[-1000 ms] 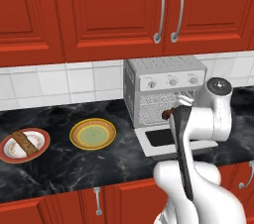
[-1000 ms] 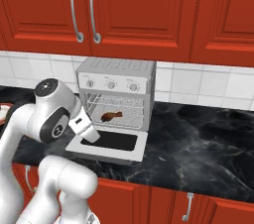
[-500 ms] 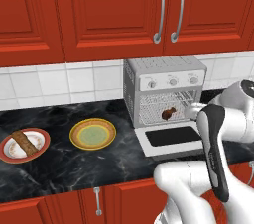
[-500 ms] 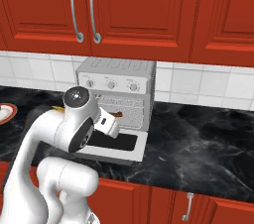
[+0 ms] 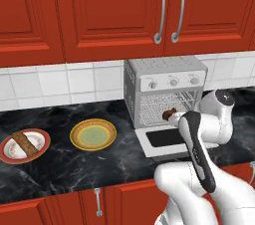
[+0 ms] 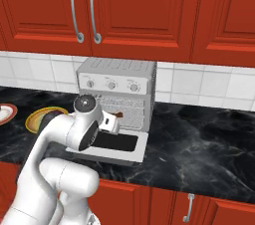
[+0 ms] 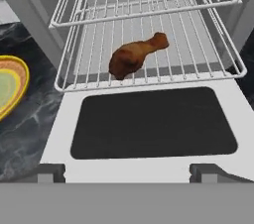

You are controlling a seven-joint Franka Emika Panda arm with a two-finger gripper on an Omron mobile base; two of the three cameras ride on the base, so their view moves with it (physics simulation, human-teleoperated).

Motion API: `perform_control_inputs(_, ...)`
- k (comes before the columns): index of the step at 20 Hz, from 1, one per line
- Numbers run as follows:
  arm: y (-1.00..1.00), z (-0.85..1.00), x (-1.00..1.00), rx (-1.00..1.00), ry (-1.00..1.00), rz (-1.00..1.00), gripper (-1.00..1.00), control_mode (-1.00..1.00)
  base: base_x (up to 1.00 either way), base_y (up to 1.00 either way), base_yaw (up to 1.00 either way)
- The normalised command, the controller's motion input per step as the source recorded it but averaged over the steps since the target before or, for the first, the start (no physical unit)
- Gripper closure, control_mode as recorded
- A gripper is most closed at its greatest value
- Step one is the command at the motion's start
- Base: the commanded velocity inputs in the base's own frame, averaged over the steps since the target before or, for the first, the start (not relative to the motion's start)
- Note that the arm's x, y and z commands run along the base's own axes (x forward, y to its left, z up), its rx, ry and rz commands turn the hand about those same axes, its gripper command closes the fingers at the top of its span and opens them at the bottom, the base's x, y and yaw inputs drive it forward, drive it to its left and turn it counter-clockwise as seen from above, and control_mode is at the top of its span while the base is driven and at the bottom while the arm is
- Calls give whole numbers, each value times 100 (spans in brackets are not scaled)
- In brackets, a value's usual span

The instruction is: Open the toaster oven door. Place the baguette on the top rack in the toaster oven and place the chicken drumstick on the bottom rack.

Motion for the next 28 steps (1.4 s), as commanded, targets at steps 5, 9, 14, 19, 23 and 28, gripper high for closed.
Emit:
perform_control_inputs(5,0,-42,89,-6,6,1,-100,-100,0,0,0)
perform_control_inputs(9,-3,-16,74,-1,10,0,-100,-100,0,0,0)
perform_control_inputs(14,0,-65,56,-5,8,2,-100,-100,0,0,0)
perform_control_inputs(19,0,-36,44,-1,0,3,-100,-100,0,0,0)
perform_control_inputs(23,-1,-22,17,0,-4,3,-100,-100,0,0,0)
perform_control_inputs(28,-6,29,-67,1,-14,0,-100,-100,0,0,0)
